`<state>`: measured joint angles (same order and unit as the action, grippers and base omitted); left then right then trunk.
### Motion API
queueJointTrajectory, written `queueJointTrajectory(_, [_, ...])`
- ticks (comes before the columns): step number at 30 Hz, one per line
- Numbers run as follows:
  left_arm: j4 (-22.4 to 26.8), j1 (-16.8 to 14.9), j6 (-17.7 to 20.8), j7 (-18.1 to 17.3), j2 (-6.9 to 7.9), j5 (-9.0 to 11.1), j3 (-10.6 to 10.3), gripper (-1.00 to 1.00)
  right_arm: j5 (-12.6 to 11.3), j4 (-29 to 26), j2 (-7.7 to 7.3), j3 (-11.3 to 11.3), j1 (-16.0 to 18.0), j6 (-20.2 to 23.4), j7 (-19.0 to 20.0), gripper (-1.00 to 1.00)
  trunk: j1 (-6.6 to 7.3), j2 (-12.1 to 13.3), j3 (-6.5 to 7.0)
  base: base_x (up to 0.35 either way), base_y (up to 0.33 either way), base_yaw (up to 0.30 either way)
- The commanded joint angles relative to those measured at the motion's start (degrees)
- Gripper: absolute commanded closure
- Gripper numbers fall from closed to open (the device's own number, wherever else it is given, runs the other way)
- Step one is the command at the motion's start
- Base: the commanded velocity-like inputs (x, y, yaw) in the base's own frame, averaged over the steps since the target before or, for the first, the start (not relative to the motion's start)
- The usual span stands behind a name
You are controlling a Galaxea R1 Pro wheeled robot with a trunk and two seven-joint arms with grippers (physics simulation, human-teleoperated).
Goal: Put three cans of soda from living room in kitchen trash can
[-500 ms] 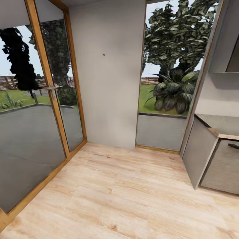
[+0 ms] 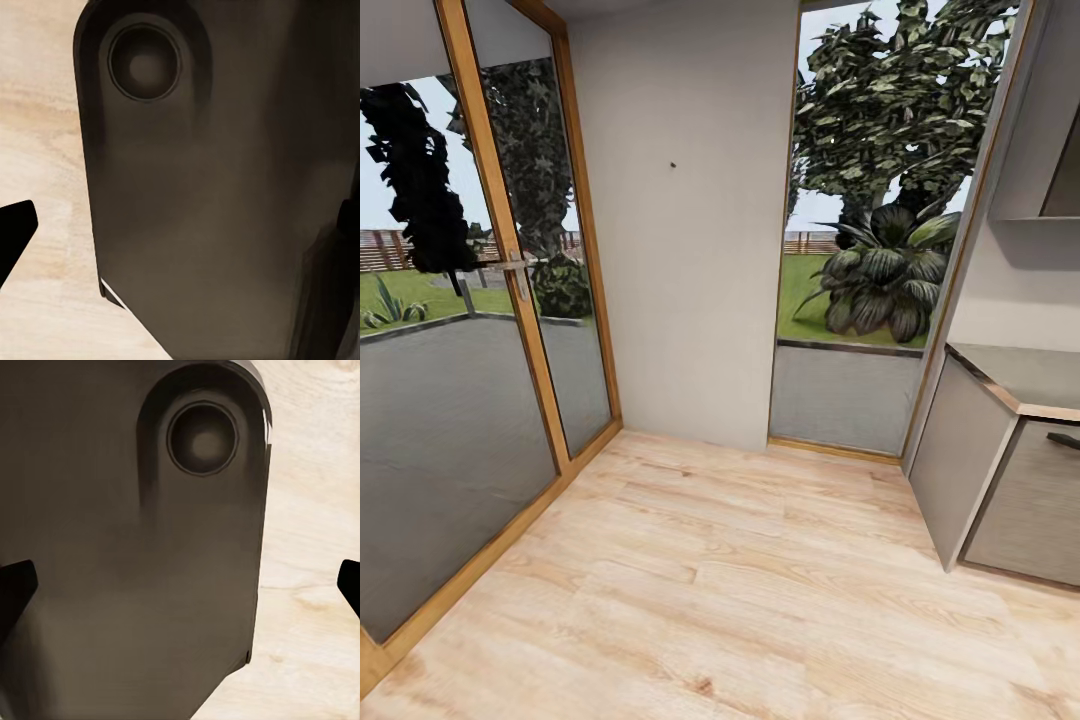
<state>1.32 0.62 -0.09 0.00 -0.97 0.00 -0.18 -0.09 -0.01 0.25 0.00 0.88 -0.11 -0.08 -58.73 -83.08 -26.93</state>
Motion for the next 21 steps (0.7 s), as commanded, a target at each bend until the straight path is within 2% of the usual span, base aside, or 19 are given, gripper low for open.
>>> queueJointTrajectory(1, [0.0,0.0,0.0,0.0,0.0,0.0,0.0,-1.0,0.0,0.0,0.0,0.0,0.0,0.0,0.0,-1.0,0.0,0.0,0.0,0.0,0.0,0.0])
queueJointTrajectory(6, [0.0,0.0,0.0,0.0,0.0,0.0,0.0,-1.0,0.0,0.0,-0.01,0.0,0.0,0.0,0.0,-1.0,0.0,0.0,0.0,0.0,0.0,0.0])
queueJointTrajectory(16, [3.2,0.3,3.2,-3.2,3.23,3.1,3.1,-1.0,-0.4,-3.1,-3.24,-2.7,3.3,3.2,3.0,-1.0,0.0,0.0,0.0,0.0,0.0,0.0])
queueJointTrajectory(17, [44.7,0.3,17.0,-56.4,12.41,14.9,11.0,-1.0,-0.4,-30.2,-9.83,-7.0,10.1,8.4,42.0,-1.0,0.0,0.0,0.0,0.0,0.0,0.0])
queueJointTrajectory(18, [45.4,0.3,17.1,-57.1,12.56,15.1,11.1,-1.0,-0.4,-31.0,-10.0,-7.4,10.2,7.5,42.7,-1.0,0.0,0.0,0.0,0.0,0.0,0.0])
queueJointTrajectory(19, [46.0,0.3,14.9,-57.6,12.72,15.3,11.4,-1.0,-0.3,-31.8,-10.16,-7.9,10.3,5.9,43.1,-1.0,0.0,0.0,0.0,0.0,0.0,0.0])
queueJointTrajectory(21, [45.9,0.4,11.9,-57.7,12.73,15.3,11.8,-1.0,-0.2,-32.0,-10.2,-8.0,10.3,5.5,43.2,-1.0,0.0,0.0,0.0,0.0,0.0,0.0])
